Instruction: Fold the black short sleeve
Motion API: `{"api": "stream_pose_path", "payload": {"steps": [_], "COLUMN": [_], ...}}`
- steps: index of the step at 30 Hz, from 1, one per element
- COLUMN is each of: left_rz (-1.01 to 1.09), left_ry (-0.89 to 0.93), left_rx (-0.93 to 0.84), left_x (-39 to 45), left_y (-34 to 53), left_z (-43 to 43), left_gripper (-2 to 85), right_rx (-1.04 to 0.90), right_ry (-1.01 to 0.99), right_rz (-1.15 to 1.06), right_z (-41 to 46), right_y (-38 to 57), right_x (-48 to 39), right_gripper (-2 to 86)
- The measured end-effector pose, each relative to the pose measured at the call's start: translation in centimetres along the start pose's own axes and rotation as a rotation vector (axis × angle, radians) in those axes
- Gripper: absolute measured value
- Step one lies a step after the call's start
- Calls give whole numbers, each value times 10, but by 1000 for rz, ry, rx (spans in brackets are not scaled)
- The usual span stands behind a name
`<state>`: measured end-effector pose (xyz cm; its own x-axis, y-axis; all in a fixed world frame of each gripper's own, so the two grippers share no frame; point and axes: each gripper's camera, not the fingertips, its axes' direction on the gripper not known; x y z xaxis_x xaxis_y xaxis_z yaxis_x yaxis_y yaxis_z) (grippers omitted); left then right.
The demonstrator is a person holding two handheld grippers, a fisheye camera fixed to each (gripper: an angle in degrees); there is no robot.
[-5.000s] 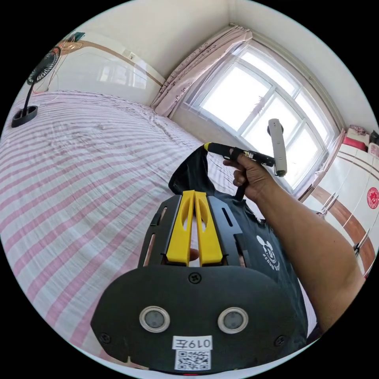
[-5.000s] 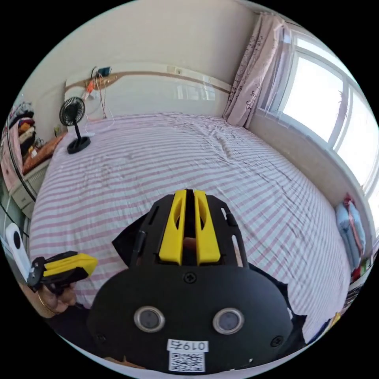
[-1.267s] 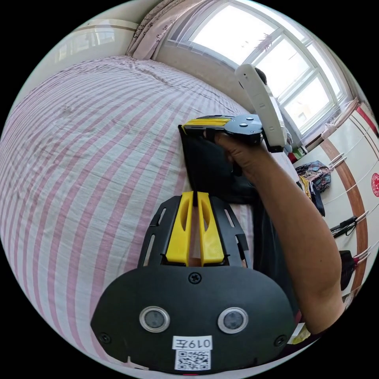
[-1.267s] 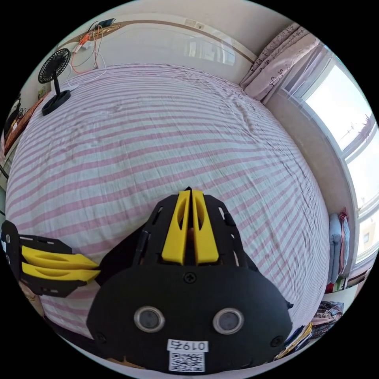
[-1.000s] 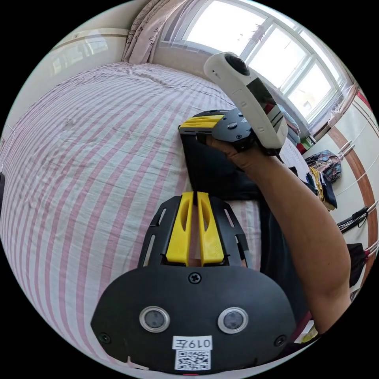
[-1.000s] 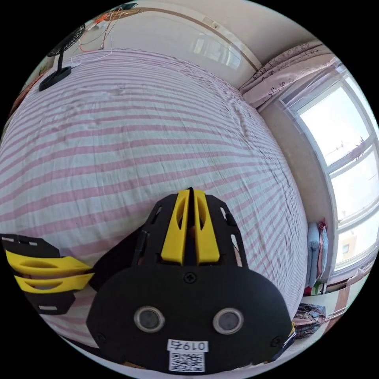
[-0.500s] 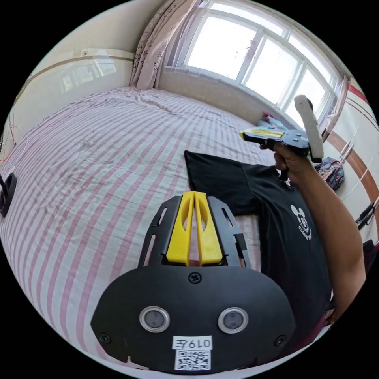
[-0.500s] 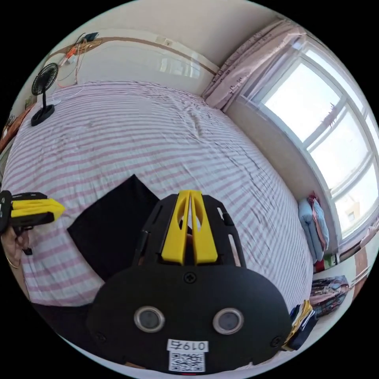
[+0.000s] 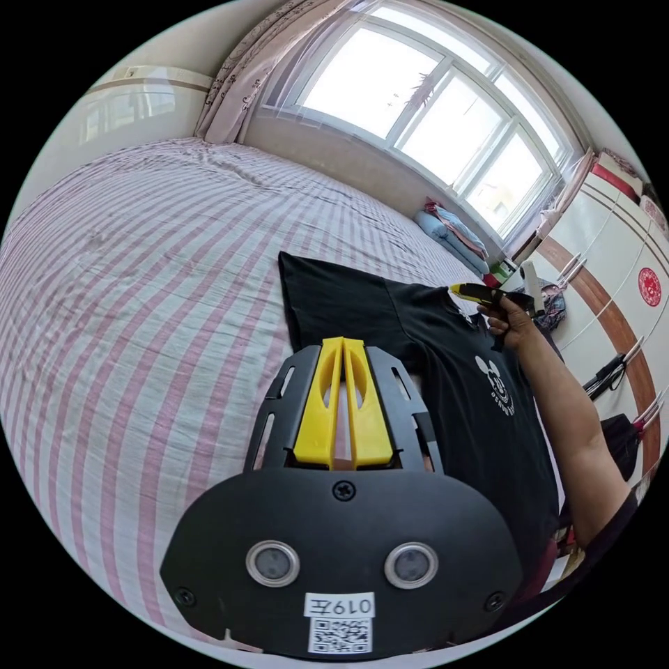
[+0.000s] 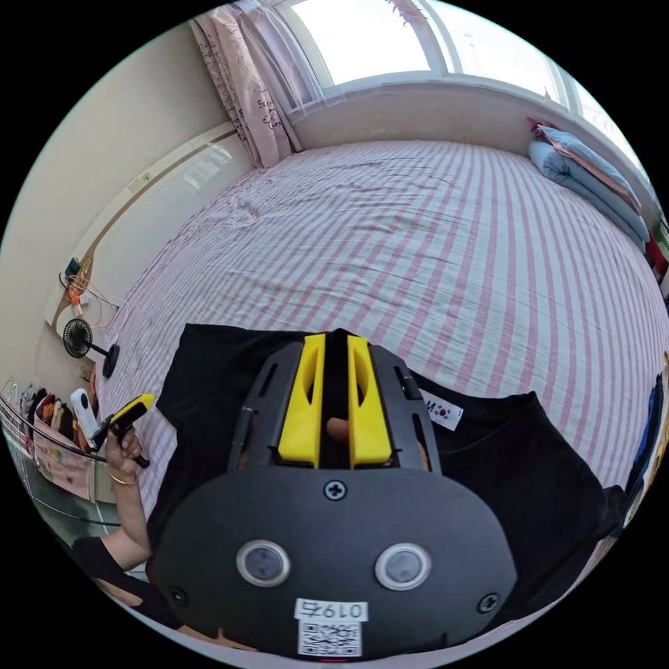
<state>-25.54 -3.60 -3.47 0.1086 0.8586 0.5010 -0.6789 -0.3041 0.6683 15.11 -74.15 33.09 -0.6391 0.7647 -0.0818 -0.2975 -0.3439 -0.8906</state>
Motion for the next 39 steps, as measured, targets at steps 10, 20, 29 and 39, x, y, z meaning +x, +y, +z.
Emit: {"api": "stream_pose_path", "payload": {"steps": [10, 20, 29, 39], "left_rz": [-27, -45, -40, -53], "left_ry": [5, -84, -86, -69], "left_rx": [-13, -108, -97, -91], "left_x": [-10, -8, -6, -7], "left_y": [-2, -10, -10, -8], "left_z": [4, 24, 24, 24], "left_gripper": [8, 9, 8, 7], "right_rx": [70, -37, 1, -183], "right_ry": [77, 354, 189, 249], "right_rz": [-7, -119, -439, -646], "right_z": [12, 39, 26, 95], "right_y": [-14, -35, -60, -97], "right_x": [-7, -47, -133, -216], "right_gripper": [-4, 71, 24, 61]}}
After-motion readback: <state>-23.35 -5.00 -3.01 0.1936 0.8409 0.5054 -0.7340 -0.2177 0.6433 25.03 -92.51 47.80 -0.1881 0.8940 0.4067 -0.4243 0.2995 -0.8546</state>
